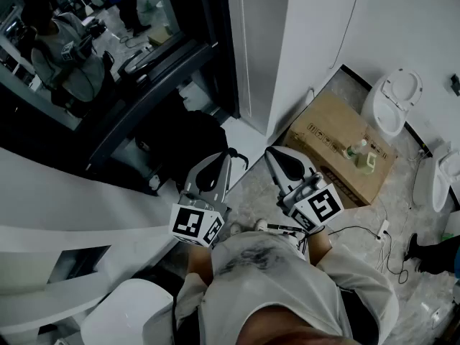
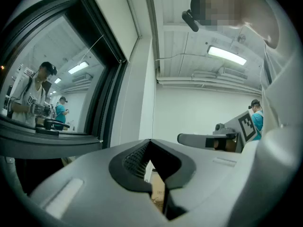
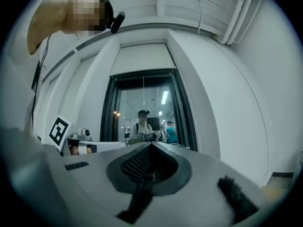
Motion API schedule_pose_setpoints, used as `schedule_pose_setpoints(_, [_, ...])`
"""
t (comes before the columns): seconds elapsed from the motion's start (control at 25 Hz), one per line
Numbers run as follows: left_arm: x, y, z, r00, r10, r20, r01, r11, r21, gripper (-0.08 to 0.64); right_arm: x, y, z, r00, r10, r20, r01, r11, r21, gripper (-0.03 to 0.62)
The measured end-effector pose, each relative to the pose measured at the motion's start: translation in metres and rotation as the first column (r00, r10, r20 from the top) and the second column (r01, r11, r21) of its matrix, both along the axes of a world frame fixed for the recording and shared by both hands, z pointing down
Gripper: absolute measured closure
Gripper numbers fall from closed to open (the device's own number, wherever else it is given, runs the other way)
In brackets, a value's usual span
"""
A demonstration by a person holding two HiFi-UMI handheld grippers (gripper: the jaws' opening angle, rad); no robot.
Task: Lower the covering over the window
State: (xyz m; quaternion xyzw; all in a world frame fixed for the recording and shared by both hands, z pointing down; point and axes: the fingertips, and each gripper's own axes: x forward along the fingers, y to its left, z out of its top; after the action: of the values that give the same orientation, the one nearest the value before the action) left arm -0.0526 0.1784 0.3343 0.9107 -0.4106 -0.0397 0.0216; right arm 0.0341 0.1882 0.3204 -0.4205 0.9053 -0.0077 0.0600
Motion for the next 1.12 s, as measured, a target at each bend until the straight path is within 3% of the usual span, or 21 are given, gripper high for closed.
schedule_pose_setpoints(0.6, [0.014, 0.004, -0.002, 0.999, -0.036, 0.003, 0.036, 0.999, -0.008, 0.554, 0.023, -0.006, -0.001, 1.000, 0.025, 0.003, -0.025, 1.000, 0.007, 0.575])
schedule_pose_setpoints(1.12, [0.003, -0.014, 0.004, 0.999, -0.039, 0.000, 0.039, 0.999, -0.027, 0.554, -0.006, -0.024, 0.002, 0.999, -0.039, -0.020, 0.039, 0.999, -0.005, 0.575])
